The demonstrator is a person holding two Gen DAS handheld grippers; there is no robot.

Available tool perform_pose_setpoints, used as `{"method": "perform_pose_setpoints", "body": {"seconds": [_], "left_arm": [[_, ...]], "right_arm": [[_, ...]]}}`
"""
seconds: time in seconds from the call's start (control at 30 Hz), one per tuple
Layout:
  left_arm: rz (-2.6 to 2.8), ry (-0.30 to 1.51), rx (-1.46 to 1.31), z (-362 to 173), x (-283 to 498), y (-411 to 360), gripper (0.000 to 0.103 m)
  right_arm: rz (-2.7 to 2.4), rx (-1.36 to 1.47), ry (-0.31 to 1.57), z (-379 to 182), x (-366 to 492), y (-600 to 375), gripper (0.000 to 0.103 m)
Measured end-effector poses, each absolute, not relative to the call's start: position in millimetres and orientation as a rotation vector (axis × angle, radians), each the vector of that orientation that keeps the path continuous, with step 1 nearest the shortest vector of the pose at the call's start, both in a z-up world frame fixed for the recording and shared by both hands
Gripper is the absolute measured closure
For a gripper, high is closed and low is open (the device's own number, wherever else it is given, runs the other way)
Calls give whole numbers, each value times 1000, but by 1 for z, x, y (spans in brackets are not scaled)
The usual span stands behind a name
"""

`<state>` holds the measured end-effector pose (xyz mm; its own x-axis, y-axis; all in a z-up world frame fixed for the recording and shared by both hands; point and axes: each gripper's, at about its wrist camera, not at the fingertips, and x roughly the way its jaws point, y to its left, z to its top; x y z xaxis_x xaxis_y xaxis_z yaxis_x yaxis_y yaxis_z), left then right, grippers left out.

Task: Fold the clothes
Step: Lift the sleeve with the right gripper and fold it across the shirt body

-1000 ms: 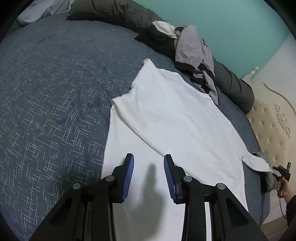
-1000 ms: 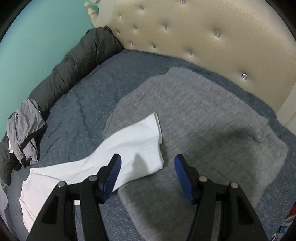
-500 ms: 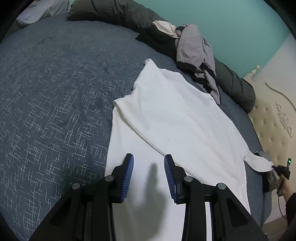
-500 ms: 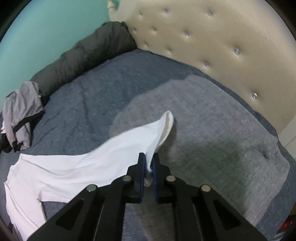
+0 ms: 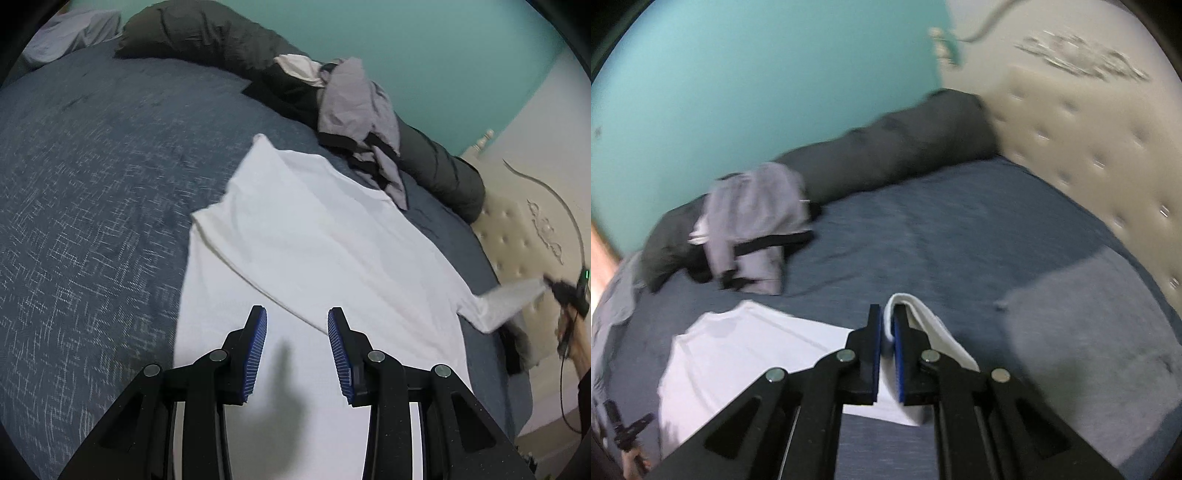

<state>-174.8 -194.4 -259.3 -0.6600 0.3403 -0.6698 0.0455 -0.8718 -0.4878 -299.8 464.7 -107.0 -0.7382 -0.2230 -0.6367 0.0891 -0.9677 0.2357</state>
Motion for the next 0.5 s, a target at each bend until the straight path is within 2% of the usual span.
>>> {"method": "perform_pose_setpoints", "body": {"seconds": [0.13,0.5], "left_arm": [[2615,-676,-1203,-252,-160,-188,65],[2575,-775,-1189,-251,-117,-199,65]], "right_arm": [[-2657,971,-269,-85,-298,400,97],[-2297,905,-164,-60,-258,189,97]]}}
